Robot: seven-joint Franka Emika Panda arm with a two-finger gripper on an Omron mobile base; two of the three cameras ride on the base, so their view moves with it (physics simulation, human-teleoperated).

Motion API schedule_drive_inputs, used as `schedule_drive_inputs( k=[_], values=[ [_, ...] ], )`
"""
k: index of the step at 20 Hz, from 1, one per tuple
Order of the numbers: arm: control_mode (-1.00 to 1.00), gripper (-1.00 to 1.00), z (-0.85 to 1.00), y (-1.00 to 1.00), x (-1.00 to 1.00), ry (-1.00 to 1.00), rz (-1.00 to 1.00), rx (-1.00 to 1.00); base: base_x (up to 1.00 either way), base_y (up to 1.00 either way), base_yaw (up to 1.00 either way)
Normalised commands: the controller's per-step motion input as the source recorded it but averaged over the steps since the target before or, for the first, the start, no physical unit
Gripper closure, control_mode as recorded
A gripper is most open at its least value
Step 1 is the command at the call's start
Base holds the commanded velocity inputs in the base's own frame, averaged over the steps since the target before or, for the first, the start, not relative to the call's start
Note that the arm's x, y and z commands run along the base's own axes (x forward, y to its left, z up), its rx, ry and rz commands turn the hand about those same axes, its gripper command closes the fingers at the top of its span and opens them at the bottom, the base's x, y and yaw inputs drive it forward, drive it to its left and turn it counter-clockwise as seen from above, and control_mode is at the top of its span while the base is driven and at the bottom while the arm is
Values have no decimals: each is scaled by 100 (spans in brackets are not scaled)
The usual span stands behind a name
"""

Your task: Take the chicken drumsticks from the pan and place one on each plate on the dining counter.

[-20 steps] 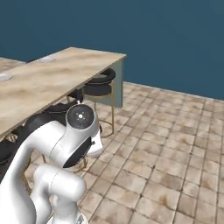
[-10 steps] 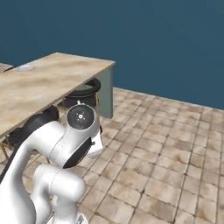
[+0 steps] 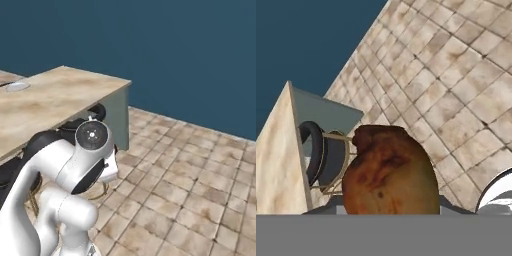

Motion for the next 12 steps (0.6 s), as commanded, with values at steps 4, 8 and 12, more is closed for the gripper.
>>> schedule_drive_inputs(
  k=[4,8,12],
  values=[
    [100,100,0,0,0,0,0,0,100,-70,39],
    [100,100,0,0,0,0,0,0,100,-84,43],
    [100,100,0,0,0,0,0,0,100,-100,36]
  ],
)
